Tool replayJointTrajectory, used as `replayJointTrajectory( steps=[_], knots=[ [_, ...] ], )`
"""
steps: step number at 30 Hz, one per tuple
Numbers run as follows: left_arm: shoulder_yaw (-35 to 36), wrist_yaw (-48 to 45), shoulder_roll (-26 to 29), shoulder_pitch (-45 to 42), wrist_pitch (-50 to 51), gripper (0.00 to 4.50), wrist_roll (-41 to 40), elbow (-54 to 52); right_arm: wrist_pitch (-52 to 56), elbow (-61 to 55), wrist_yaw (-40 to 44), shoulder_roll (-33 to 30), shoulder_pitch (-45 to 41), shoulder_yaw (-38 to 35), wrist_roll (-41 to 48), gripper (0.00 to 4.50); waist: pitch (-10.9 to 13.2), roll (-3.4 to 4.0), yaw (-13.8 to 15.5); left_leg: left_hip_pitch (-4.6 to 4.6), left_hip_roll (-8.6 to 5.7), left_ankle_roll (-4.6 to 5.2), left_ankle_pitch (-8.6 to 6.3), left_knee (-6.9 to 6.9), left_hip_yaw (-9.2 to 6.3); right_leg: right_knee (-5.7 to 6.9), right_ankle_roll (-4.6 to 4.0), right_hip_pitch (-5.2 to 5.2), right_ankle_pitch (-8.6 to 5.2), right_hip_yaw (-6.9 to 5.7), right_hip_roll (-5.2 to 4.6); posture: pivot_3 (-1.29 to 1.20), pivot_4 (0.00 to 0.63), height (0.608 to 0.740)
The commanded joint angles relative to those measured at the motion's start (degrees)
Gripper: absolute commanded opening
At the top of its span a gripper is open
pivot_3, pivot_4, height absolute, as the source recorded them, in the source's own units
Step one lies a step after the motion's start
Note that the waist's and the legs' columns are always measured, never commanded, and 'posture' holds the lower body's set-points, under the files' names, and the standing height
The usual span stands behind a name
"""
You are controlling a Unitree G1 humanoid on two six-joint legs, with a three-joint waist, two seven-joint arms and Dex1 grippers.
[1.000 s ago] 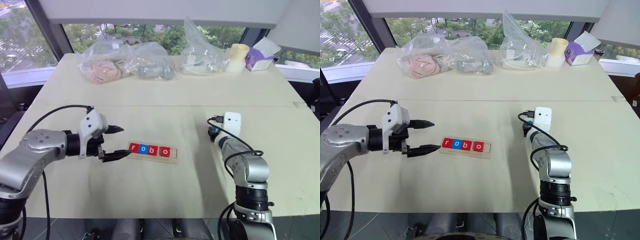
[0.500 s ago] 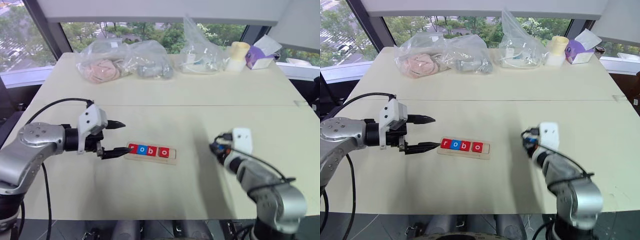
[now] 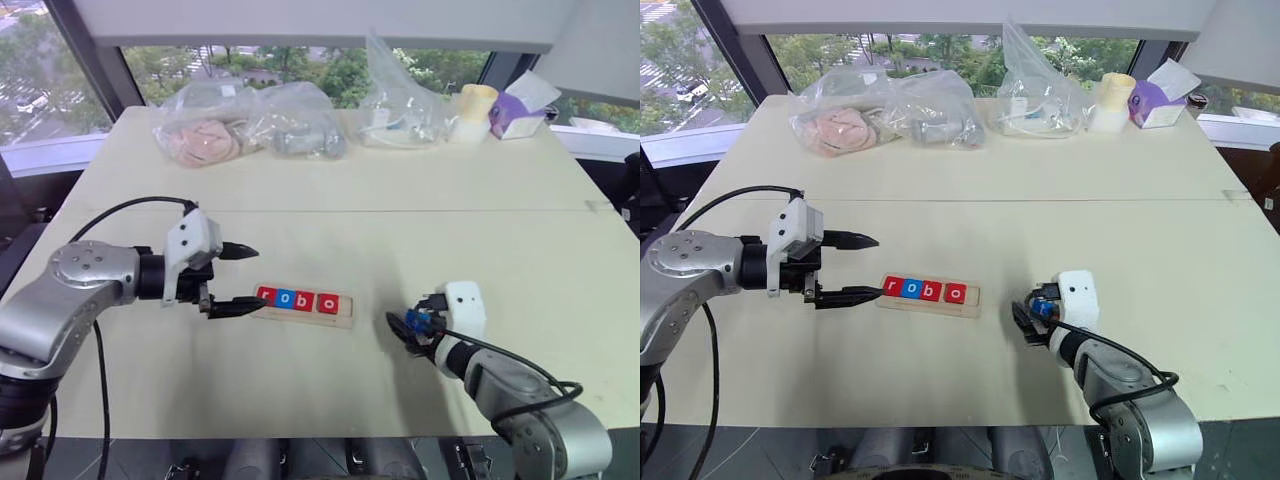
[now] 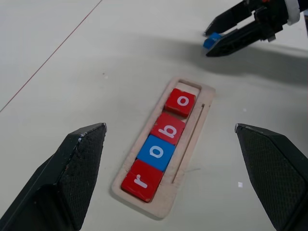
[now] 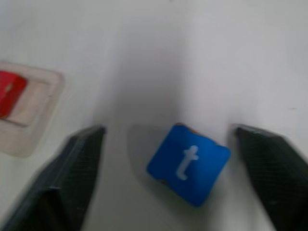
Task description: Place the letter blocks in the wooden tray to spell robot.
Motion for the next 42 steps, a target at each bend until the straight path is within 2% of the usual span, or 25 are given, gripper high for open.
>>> replayJointTrajectory(
  steps=[1,2,3,6,9,12,16,20,27,29,30,32,33,35,37,42],
  knots=[
    [1.4,-0.6,1.0,0.3,-0.8,4.5,0.2,-0.4,-13.3,2.3,9.2,-8.2,0.4,-3.8,-0.2,4.47,0.0,0.02,0.0,0.0,-0.02,0.0,0.0,0.03,0.03,-0.01,0.0,0.01,0.0,0.02,-0.01,0.0,0.15,0.739],
    [1.5,-0.8,1.1,0.4,-0.7,4.5,0.1,-0.3,-18.4,3.7,14.3,-11.6,0.3,-4.6,0.4,4.47,0.0,0.03,0.1,0.0,-0.04,0.0,0.0,0.04,0.08,-0.02,0.0,0.01,0.0,0.04,-0.03,0.0,0.15,0.739],
    [1.6,-1.2,1.3,0.4,-0.7,4.5,-0.1,-0.1,-20.8,6.1,19.3,-13.2,-1.0,-8.4,4.6,4.47,0.0,0.01,0.1,0.0,-0.05,0.0,0.0,0.07,0.1,-0.03,0.01,0.03,0.0,0.05,-0.03,0.0,0.15,0.739],
    [1.1,-2.8,1.8,0.4,-0.9,4.5,-0.3,0.3,-24.3,13.6,33.7,-19.9,-3.1,-14.5,13.6,4.47,0.1,-0.05,0.2,0.03,-0.01,0.01,0.0,0.06,0.05,-0.06,0.03,0.09,0.0,0.02,0.07,0.0,0.15,0.739],
    [0.1,-4.6,2.1,0.5,-1.2,4.5,-0.4,-0.5,-31.3,21.2,44.9,-29.6,-4.4,-11.5,11.1,4.47,0.1,-0.04,0.2,0.05,0.0,0.01,0.01,-0.03,0.03,-0.05,0.05,0.08,-0.01,0.02,0.12,0.0,0.15,0.739],
    [0.2,-5.3,2.7,0.9,-1.0,4.5,-0.5,-1.9,-38.7,27.0,53.0,-35.6,-5.6,-5.0,7.3,4.47,0.1,-0.05,0.2,0.07,0.0,0.02,0.01,-0.02,0.05,-0.04,0.05,0.09,-0.02,0.03,0.13,0.0,0.15,0.739],
    [1.4,-4.9,3.9,1.9,-0.4,4.5,-0.3,-3.8,-48.2,33.9,56.9,-37.8,-6.7,1.1,1.5,4.47,0.1,-0.06,0.3,0.06,0.01,0.02,0.01,-0.01,0.03,-0.04,0.05,0.09,-0.02,0.03,0.16,0.0,0.15,0.739],
    [3.5,-2.7,4.2,3.3,1.5,4.5,-1.6,-6.1,-50.6,40.3,55.4,-35.5,-9.9,3.3,0.0,4.47,0.1,-0.08,0.3,0.06,-0.02,0.02,0.01,0.09,0.06,-0.03,0.06,0.14,-0.01,0.04,0.17,0.0,0.15,0.739],
    [6.8,-2.5,6.5,7.1,2.8,4.5,-2.8,-9.2,-57.1,45.3,55.5,-34.8,-8.5,6.6,-4.2,4.47,0.1,-0.1,0.4,0.09,-0.02,0.02,0.01,0.09,0.04,0.0,0.06,0.17,-0.01,0.02,0.08,0.0,0.15,0.739],
    [7.0,-3.8,7.9,7.7,2.2,4.5,-2.6,-9.7,-58.2,44.5,56.2,-34.9,-7.1,7.1,-4.4,3.97,0.1,-0.08,0.4,0.1,-0.01,0.02,0.01,0.1,0.03,0.0,0.06,0.18,-0.01,0.02,0.09,0.0,0.15,0.739],
    [7.0,-4.3,8.3,7.7,1.9,4.5,-2.7,-9.6,-58.3,44.1,56.1,-34.9,-6.6,7.2,-4.4,3.97,0.1,-0.08,0.4,0.15,-0.01,0.02,0.01,0.1,0.04,0.0,0.06,0.23,-0.02,0.02,0.08,0.0,0.15,0.739],
    [6.4,-5.1,8.7,6.9,1.0,4.5,-2.3,-8.5,-60.3,44.0,55.5,-34.6,-6.0,7.5,-5.3,3.22,0.1,-0.09,0.4,0.19,-0.01,0.02,0.01,0.09,0.0,-0.01,0.05,0.29,-0.02,-0.01,0.08,0.0,0.15,0.739],
    [6.0,-5.3,8.7,6.4,0.6,4.5,-1.9,-7.9,-61.3,44.2,55.5,-34.5,-5.9,7.7,-5.7,3.01,0.1,-0.09,0.4,0.21,-0.01,0.02,0.01,0.1,0.0,-0.01,0.05,0.31,-0.02,-0.01,0.07,0.0,0.15,0.739],
    [5.5,-5.6,8.7,5.6,0.2,4.5,-1.6,-7.1,-62.3,44.5,55.3,-34.5,-5.7,7.8,-6.3,1.97,0.1,-0.09,0.4,0.22,-0.01,0.01,0.01,0.1,0.0,-0.01,0.05,0.32,-0.02,-0.01,0.07,0.0,0.15,0.739],
    [5.1,-6.0,8.7,4.8,0.0,4.5,-1.5,-6.5,-62.7,44.3,54.8,-34.6,-5.2,7.7,-6.5,1.16,0.1,-0.09,0.4,0.24,-0.01,0.02,0.01,0.11,0.0,-0.01,0.04,0.34,-0.02,-0.01,0.07,0.0,0.15,0.739],
    [3.6,-8.2,9.2,3.0,-1.3,4.5,-0.9,-4.7,-58.5,35.0,52.8,-34.3,-7.4,6.8,-3.0,1.13,0.1,-0.08,0.3,0.24,-0.01,0.02,0.01,0.1,0.01,-0.01,0.05,0.35,-0.02,-0.01,0.07,0.0,0.15,0.739]
  ],
)
